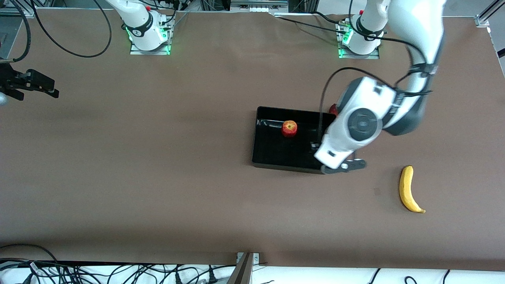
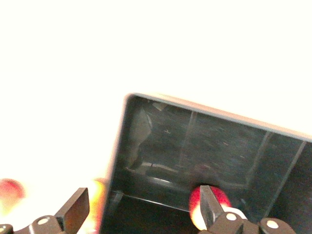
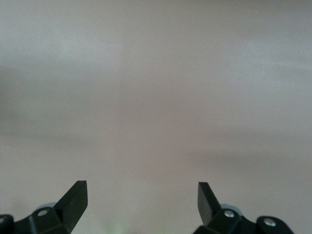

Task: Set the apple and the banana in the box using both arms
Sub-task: 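Move the left gripper from the box to the yellow banana, then lower the left gripper onto the banana and close it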

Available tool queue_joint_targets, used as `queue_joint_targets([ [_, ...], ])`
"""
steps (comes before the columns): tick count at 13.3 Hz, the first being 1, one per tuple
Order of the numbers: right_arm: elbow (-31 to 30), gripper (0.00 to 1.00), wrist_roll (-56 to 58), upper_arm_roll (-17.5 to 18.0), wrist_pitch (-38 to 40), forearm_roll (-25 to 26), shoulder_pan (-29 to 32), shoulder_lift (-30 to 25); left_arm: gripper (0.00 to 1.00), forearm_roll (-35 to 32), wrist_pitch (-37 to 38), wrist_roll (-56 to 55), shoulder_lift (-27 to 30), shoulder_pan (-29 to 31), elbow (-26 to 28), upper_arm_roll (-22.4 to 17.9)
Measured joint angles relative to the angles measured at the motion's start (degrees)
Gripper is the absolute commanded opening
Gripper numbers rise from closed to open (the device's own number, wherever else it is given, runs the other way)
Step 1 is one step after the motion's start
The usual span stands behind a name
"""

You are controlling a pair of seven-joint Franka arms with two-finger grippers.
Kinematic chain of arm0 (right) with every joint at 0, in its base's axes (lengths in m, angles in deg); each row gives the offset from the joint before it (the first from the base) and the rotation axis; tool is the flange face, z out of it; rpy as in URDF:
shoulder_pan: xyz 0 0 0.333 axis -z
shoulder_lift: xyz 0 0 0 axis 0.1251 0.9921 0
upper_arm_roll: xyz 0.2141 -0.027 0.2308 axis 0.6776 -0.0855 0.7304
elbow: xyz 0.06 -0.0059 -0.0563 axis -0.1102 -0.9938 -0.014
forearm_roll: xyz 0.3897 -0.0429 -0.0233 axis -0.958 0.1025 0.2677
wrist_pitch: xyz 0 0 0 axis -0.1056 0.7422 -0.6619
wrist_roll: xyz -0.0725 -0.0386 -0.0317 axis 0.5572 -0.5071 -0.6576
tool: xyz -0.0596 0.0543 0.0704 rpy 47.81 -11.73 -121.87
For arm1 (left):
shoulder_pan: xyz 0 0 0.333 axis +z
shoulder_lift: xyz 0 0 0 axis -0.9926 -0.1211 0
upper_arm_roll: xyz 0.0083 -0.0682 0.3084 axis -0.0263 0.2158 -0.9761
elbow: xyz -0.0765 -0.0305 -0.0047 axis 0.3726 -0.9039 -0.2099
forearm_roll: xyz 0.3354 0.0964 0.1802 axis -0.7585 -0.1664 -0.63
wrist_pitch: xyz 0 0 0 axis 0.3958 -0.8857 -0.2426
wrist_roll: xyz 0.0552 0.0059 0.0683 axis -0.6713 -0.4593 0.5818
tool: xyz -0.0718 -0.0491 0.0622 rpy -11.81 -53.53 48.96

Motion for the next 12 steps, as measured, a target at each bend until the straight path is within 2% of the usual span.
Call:
queue_joint_targets([
  [6, 0.0, 1.00, 0.0, 0.0, 0.0, 0.0, 0.0, 0.0, 1.00, -0.1, 0.7, 21.1, 2.1, 15.9, 0.0, -0.5],
  [10, 0.0, 1.00, 0.0, 0.0, 0.0, 0.0, 0.0, 0.0, 1.00, -1.0, -4.1, 33.9, 1.6, 21.9, 0.7, -0.5],
  [12, 0.0, 1.00, 0.0, 0.0, 0.0, 0.0, 0.0, 0.0, 1.00, -1.2, -7.7, 36.2, 0.1, 22.9, 1.1, -0.5],
])
